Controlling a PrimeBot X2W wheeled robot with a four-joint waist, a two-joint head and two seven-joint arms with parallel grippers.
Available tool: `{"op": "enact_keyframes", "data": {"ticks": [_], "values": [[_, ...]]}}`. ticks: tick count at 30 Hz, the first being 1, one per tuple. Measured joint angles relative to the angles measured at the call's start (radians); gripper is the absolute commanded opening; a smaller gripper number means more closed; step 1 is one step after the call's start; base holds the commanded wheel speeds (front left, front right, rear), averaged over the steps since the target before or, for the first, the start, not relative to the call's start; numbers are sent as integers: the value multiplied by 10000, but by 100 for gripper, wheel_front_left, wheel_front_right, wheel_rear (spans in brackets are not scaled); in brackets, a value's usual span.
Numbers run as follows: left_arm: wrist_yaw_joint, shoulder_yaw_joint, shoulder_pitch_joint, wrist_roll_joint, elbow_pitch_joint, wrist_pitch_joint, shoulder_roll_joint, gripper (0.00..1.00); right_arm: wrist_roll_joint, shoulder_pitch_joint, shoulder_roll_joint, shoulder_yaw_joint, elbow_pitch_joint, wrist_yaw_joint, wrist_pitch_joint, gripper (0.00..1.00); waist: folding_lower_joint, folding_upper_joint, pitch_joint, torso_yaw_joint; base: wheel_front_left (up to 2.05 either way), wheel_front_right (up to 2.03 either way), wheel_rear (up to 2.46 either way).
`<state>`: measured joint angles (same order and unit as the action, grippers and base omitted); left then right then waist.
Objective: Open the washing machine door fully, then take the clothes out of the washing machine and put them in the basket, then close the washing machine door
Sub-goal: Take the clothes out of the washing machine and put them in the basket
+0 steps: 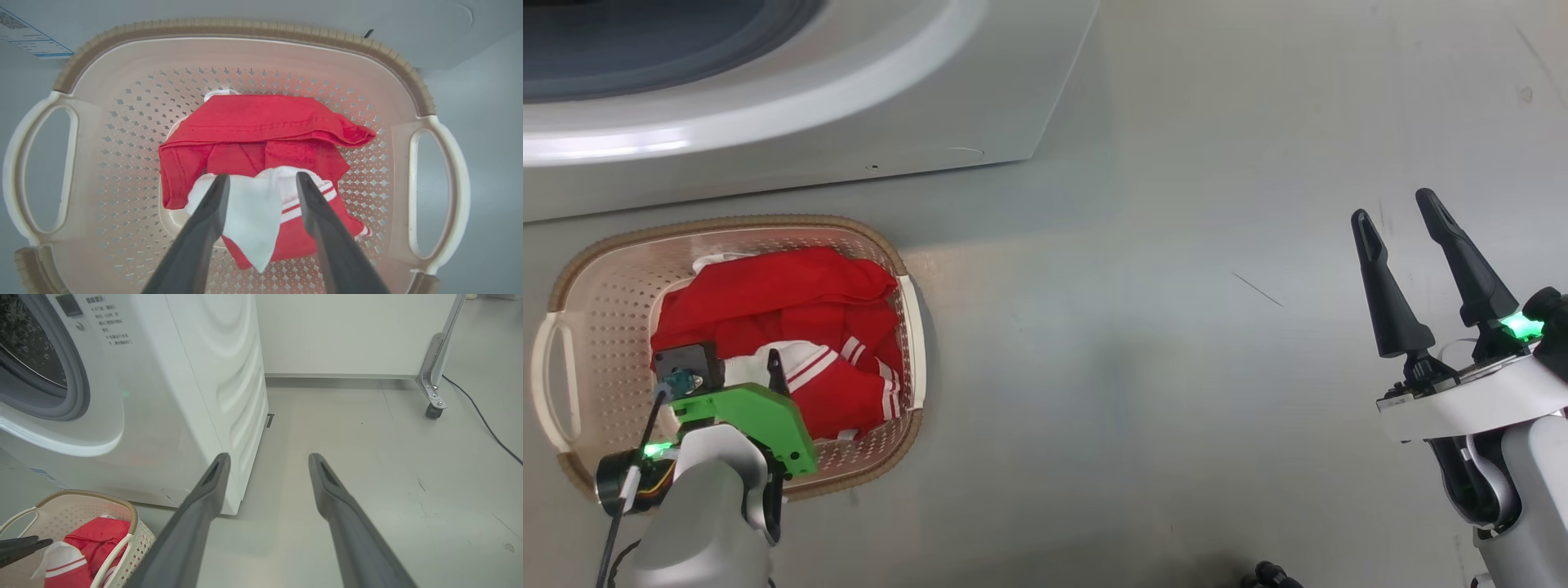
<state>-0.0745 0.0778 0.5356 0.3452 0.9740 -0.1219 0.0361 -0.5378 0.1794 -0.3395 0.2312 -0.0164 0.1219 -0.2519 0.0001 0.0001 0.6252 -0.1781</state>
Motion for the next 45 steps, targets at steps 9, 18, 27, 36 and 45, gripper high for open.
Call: {"op": "enact_keyframes", "data": {"ticks": [9,18,27,36,45], "values": [[543,345,-7,2,345,-803,-29,100,0,68,337,-15,276,0,0,100,0,0,-857,241,0,0,0],[1060,890,-18,-286,-130,-1275,-61,100,2,-45,474,-251,571,0,0,100,0,0,-1982,639,0,0,0],[1413,840,-81,-90,-2052,-1346,-88,100,38,-545,593,-650,823,0,0,100,0,0,-3168,1262,0,0,0],[1501,849,-1088,-8,-3578,-1346,-88,100,155,-1069,738,-882,936,-2,0,100,-1,0,-4302,1761,0,0,0],[1499,874,-2453,169,-4840,-1346,-82,100,217,-1829,963,-880,941,-17,0,100,-1,0,-5448,2117,0,0,0]]}}
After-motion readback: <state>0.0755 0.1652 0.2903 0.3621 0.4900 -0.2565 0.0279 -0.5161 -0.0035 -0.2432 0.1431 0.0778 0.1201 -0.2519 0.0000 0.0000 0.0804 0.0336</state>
